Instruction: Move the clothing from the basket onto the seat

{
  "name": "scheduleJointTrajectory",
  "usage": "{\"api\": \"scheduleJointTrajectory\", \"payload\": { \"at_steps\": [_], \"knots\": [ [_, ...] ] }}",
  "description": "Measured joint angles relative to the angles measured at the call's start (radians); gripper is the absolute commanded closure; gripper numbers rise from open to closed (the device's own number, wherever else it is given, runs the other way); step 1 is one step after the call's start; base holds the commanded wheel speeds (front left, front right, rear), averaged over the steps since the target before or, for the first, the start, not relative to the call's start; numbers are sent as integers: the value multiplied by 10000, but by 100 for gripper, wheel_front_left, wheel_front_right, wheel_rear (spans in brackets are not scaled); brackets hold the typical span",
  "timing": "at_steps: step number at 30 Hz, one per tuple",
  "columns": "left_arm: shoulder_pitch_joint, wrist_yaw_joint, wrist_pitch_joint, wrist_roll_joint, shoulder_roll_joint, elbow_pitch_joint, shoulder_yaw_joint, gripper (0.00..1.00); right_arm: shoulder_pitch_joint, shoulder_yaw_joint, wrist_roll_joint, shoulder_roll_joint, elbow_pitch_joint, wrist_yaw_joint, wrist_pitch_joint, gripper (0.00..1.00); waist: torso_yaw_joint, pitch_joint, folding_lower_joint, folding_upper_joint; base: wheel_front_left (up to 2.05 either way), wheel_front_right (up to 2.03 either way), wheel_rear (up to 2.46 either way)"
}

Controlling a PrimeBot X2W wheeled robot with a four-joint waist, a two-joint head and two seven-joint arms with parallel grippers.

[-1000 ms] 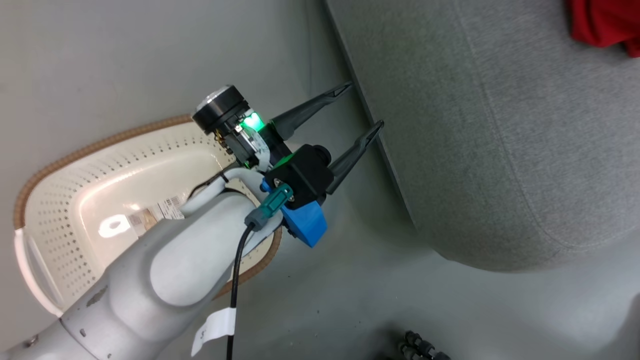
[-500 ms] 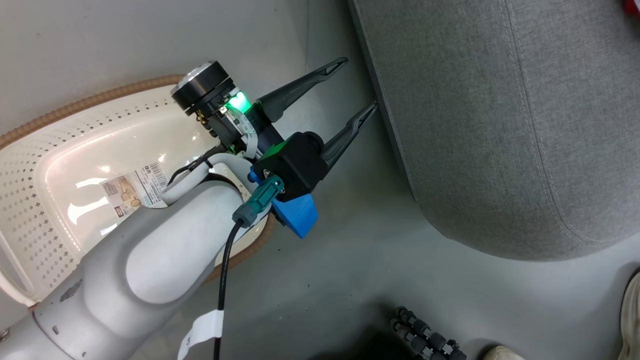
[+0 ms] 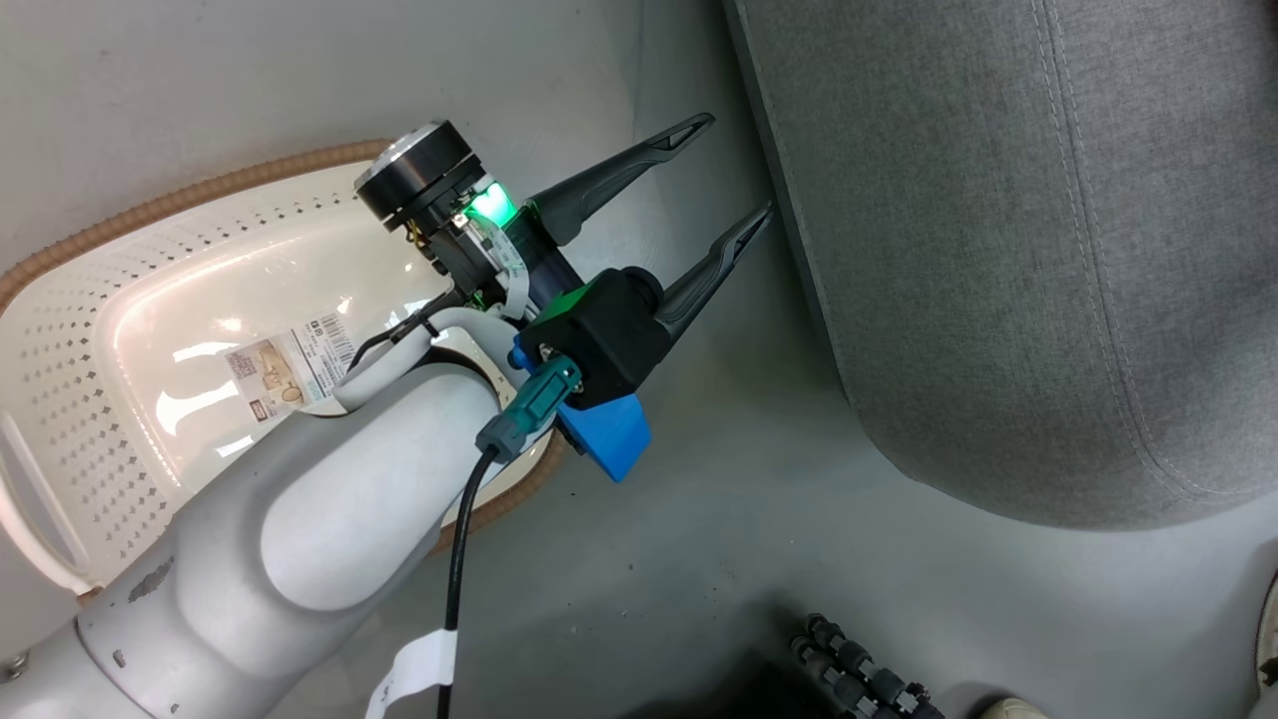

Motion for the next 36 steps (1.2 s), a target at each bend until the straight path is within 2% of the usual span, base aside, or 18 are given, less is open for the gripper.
{"api": "scheduleJointTrajectory", "payload": {
  "at_steps": [1, 2, 3, 6, 12, 17, 20, 27, 36],
  "knots": [
    [-2, 17, -8, -8, -2, 0, -2, 0, -17, -82, -123, 121, -63, 0, 0, 71, 13, -13, 0, 0, 0, 0, 0],
    [-10, 35, -19, -10, -4, 2, -2, 0, -42, -188, -245, 240, -190, 0, 2, 8, 30, -30, 0, 0, 0, 0, 0],
    [-18, 54, -52, -12, -21, 15, -10, 0, -81, -242, -328, 305, -286, 0, 0, 0, 49, -57, 0, 0, 0, 0, 0],
    [-21, 92, -228, -44, -92, 119, -19, 0, 11, -138, -334, 288, -608, 2, 0, 0, 119, -188, 0, 0, 0, 0, 0],
    [60, 224, -738, -221, -464, 575, -56, 0, 1421, 326, 123, 123, -1404, 0, 0, 0, 245, -807, -1, 0, 0, 0, 0],
    [440, 460, -1166, -621, -899, 1114, 182, 0, 2932, 1104, 742, -303, -2336, 0, 0, 0, 411, -1802, -1, 0, 0, 0, 0],
    [721, 629, -1250, -848, -1001, 1337, 525, 0, 3614, 1553, 951, -299, -2991, 0, 0, 0, 531, -2383, -1, 0, 0, 0, 0],
    [1736, 982, -1283, -1108, -1106, 1051, 1919, 0, 4585, 2959, 1026, -136, -4038, 0, 0, 0, 922, -3788, -1, 0, 0, 0, 0],
    [3468, 1129, -1294, -811, -1373, 773, 4230, 0, 5187, 4800, 1189, 219, -4132, 0, 0, 0, 1935, -5382, -2, 0, 0, 0, 0]
  ]
}}
